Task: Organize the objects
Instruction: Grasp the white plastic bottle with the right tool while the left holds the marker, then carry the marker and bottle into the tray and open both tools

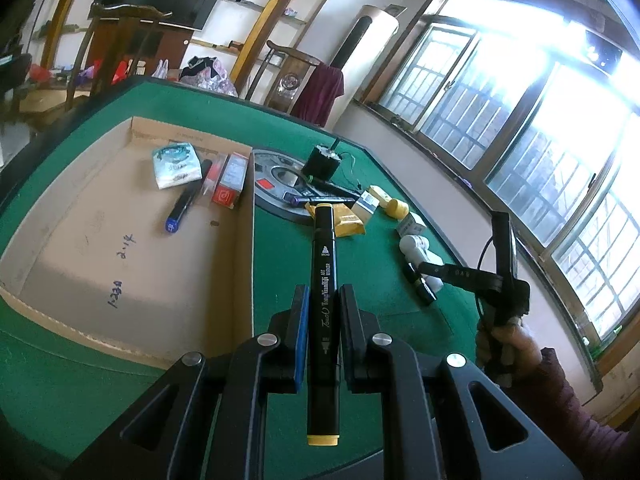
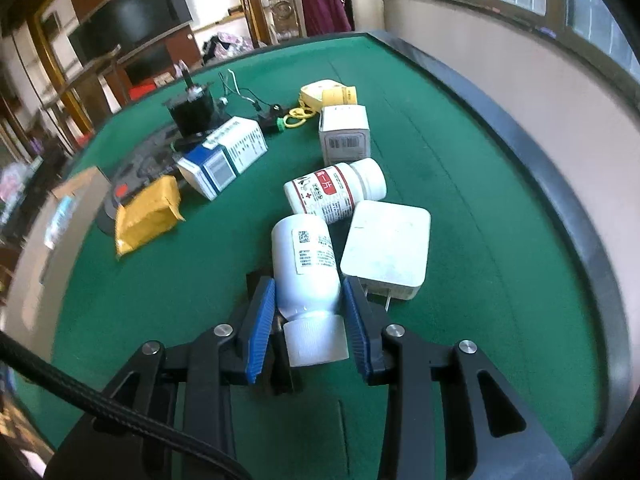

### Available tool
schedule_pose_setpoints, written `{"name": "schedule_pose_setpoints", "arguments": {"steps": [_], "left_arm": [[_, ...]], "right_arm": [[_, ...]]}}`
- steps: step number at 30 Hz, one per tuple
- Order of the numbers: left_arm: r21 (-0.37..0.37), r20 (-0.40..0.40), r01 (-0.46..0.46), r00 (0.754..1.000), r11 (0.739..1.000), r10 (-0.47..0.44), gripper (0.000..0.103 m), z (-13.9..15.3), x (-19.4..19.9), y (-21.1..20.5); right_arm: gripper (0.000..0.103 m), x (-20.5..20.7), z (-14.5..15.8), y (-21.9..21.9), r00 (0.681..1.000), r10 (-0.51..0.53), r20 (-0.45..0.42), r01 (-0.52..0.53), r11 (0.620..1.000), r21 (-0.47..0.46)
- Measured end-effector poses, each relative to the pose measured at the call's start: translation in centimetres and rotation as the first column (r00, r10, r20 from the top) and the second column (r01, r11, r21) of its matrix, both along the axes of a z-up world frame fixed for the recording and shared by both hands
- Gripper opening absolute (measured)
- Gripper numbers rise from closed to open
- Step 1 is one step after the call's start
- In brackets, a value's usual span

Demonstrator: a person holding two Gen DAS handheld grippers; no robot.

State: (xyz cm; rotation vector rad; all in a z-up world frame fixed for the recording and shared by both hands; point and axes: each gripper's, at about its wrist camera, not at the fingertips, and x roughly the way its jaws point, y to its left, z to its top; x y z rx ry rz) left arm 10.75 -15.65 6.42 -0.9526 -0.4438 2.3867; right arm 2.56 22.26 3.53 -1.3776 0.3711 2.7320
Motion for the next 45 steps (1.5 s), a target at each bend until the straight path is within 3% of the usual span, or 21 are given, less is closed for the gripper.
{"name": "schedule_pose_setpoints", "arguments": {"steps": [10,14,20,25,33,40,45], "left_arm": [[-0.011,-0.018,-0.037,0.999,0.999,0.037,0.012,0.7,0.5,-1.2],[-0.022,-0.026,-0.092,0.996,0.996,0.091,0.012,1.3,-0.1,-3.6],[-0.057,-0.047,-0.175,0.984,0.983,0.172,0.012,2.1,-1.9,-7.5],[-0.113,-0.053,-0.227,0.973,0.967,0.222,0.012,2.2,-5.1,-9.8],[-0.187,0.041,-0.245,0.966,0.951,0.256,0.012,0.4,-13.5,-10.9],[-0.258,0.133,-0.250,0.948,0.933,0.291,0.012,-2.7,-19.2,-10.9],[-0.239,0.190,-0.251,0.935,0.938,0.299,0.012,-4.4,-20.9,-11.5]], "right_arm": [[0.032,-0.9,-0.4,0.3,1.000,-0.005,0.013,0.006,0.995,-0.098],[0.032,-0.3,-0.2,1.0,1.000,0.000,-0.001,0.000,0.979,-0.205],[0.032,0.3,2.2,0.3,0.997,0.051,-0.058,-0.069,0.922,-0.381],[0.032,-1.7,3.3,-4.4,0.985,0.157,-0.065,-0.169,0.862,-0.479],[0.032,-8.0,3.0,-15.2,0.951,0.308,-0.038,-0.274,0.776,-0.568],[0.032,-14.3,0.6,-24.7,0.927,0.373,0.034,-0.254,0.693,-0.675],[0.032,-17.1,-1.6,-28.9,0.924,0.372,0.091,-0.210,0.691,-0.691]]}}
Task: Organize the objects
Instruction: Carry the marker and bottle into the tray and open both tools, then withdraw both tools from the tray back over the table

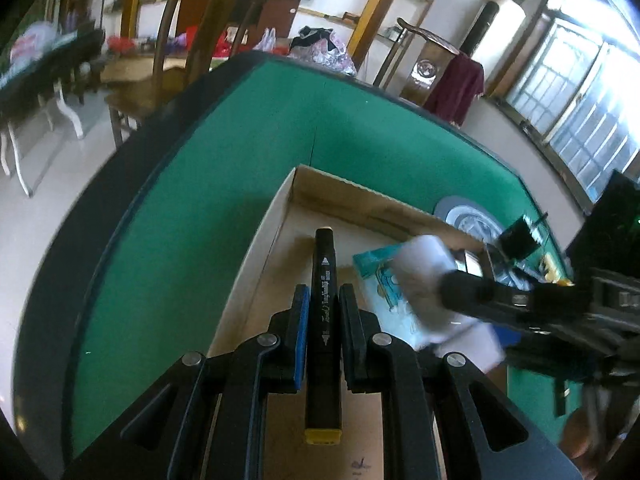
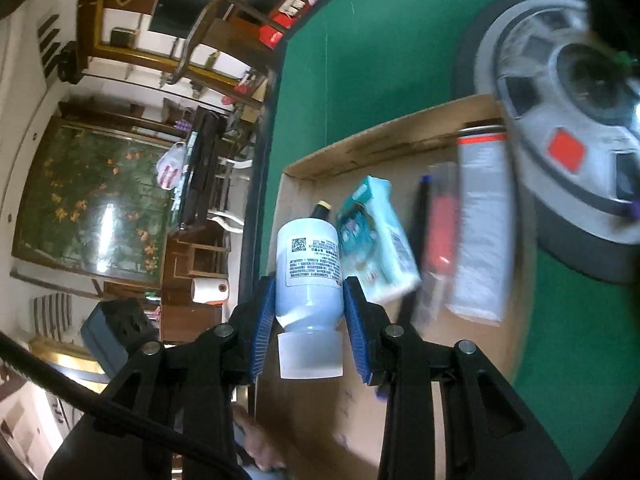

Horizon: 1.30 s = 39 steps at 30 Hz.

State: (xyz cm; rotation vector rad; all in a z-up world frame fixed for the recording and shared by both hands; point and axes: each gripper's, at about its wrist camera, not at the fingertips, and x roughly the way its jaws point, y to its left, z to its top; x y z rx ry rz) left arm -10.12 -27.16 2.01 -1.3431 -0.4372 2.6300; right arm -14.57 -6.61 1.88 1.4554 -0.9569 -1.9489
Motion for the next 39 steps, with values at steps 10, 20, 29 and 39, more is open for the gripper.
{"name": "schedule_pose_setpoints", "arguments": {"steps": [10,20,29,39], "left_arm": [[0.092,0.027,-0.068,0.997,0.993,0.066,0.012,-1.4,-1.1,-2.4],[0.195,-0.003,-0.086,0.996,0.977,0.089,0.034,-1.0,-0.6,-3.0],[0.230,-0.010,-0.115,0.993,0.966,0.121,0.043,-0.9,0.7,-3.1],[0.305,-0.024,-0.153,0.986,0.940,0.168,0.052,-0.9,2.5,-3.5]], "right_arm": [[0.032,-1.8,-1.2,-0.8,0.999,-0.048,0.018,0.047,0.998,0.046],[0.039,-1.1,-0.1,-1.3,0.999,-0.018,-0.038,0.024,0.986,0.162],[0.042,-0.4,1.1,0.0,0.994,-0.031,-0.101,0.048,0.984,0.172],[0.048,0.6,0.5,0.4,0.997,-0.014,-0.077,0.026,0.987,0.159]]}}
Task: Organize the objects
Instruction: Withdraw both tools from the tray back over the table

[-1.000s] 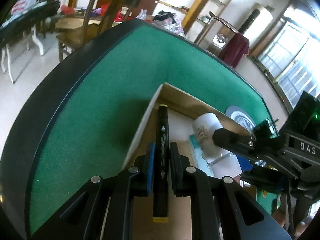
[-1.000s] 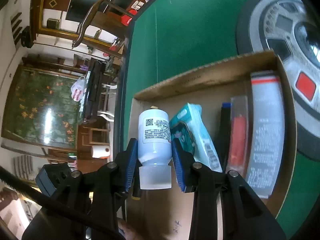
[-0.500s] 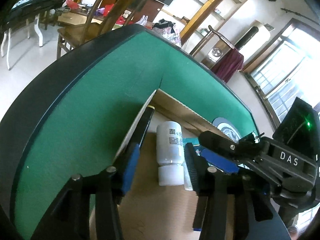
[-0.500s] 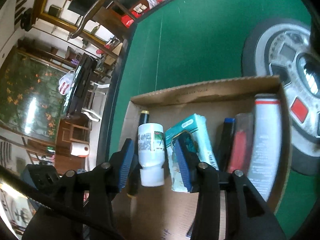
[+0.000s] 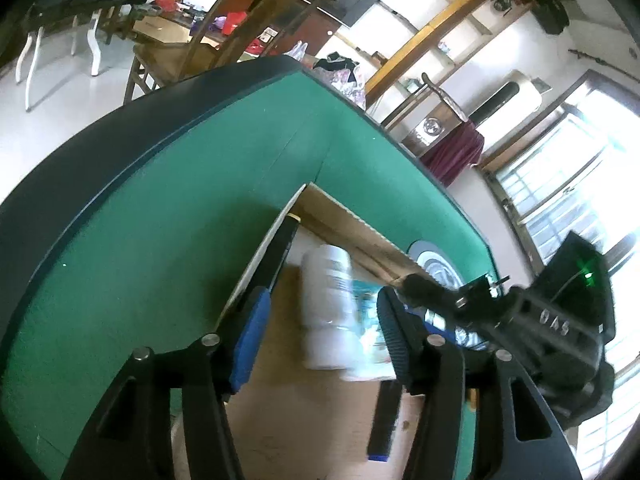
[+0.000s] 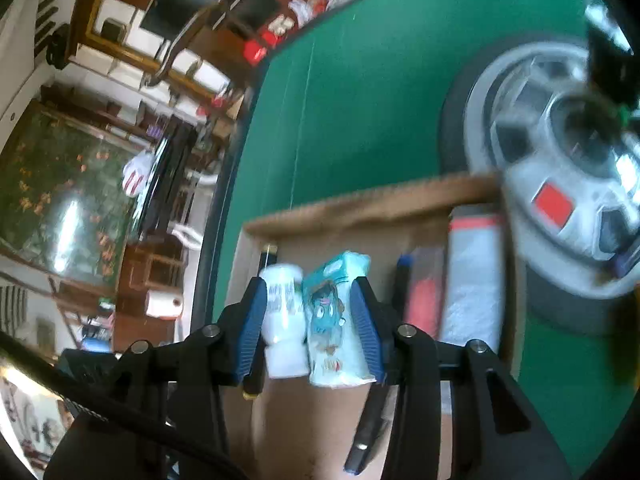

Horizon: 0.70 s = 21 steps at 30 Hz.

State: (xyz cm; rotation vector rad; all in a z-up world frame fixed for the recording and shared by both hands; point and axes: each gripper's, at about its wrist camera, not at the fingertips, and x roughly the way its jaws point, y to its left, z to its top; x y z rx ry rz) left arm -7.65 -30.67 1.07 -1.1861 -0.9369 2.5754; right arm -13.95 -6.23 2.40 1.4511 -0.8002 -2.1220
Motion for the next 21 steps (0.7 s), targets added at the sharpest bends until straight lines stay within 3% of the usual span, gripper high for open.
{"name": "schedule_pose_setpoints", "arguments": {"steps": [3,8,11,16,19,21], "left_arm": [[0.040,0.010,0.002,1.000,0.999,-0.002,0.056,0.1,0.0,-0.3],[0.035,-0.002,0.026,1.000,0.999,-0.026,0.057,1.5,1.2,0.1],[-0.014,-0.033,0.029,0.999,0.999,-0.030,0.057,2.8,2.9,0.5],[-0.123,-0.081,0.005,0.997,0.992,-0.015,0.060,4.7,6.0,1.5],[-0.152,-0.100,-0.004,0.995,0.988,-0.011,0.060,5.1,8.1,1.9],[-0.180,-0.111,-0.025,0.994,0.983,0.005,0.060,5.1,9.9,1.9]], "right_arm": [[0.048,-0.1,0.1,-0.7,0.999,0.031,0.015,-0.031,0.999,-0.027],[0.048,1.5,2.7,1.6,0.997,0.021,-0.079,-0.020,1.000,0.010],[0.048,4.3,4.2,4.8,0.986,-0.015,-0.167,0.035,0.993,0.115],[0.048,8.2,4.3,9.3,0.971,-0.075,-0.226,0.117,0.977,0.178],[0.048,9.8,4.4,11.4,0.958,-0.110,-0.263,0.166,0.965,0.201],[0.048,11.8,5.1,13.4,0.936,-0.139,-0.325,0.227,0.940,0.253]]}}
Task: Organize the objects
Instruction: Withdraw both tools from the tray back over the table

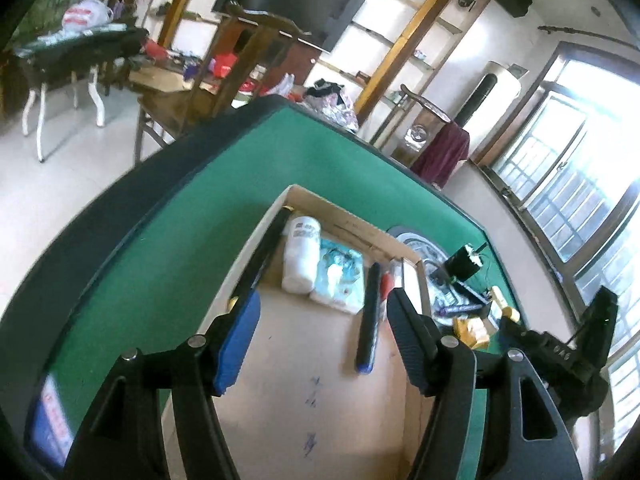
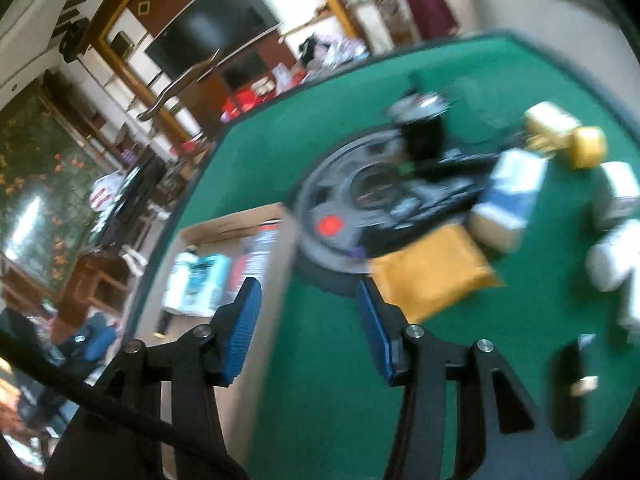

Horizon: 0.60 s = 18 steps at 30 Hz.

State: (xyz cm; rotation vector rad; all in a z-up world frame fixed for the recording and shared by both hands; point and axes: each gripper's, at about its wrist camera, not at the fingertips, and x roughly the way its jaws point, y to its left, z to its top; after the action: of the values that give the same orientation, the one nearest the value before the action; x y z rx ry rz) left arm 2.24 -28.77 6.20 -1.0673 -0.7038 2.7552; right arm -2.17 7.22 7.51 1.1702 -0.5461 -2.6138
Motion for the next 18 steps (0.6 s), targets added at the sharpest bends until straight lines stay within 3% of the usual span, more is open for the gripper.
{"name": "schedule_pose_setpoints", "arguments": {"steps": [5,11,18], "left_arm": [[-0.086,-0.040,-0.100,0.995,0.991,0.097,0.060,-0.1,4.5,-0.8],[-0.090,-0.047,-0.184,0.983,0.979,0.180,0.060,0.0,7.6,-1.8],[-0.105,-0.113,-0.204,0.975,0.973,0.192,0.060,2.4,9.0,0.5]], "right_arm": [[0.050,2.7,1.3,3.9,0.995,-0.044,-0.089,0.050,0.996,0.068],[0.054,4.5,2.0,8.8,0.979,-0.105,-0.174,0.125,0.986,0.110],[0.054,5.0,1.1,14.3,0.955,-0.209,-0.210,0.236,0.965,0.113]]}}
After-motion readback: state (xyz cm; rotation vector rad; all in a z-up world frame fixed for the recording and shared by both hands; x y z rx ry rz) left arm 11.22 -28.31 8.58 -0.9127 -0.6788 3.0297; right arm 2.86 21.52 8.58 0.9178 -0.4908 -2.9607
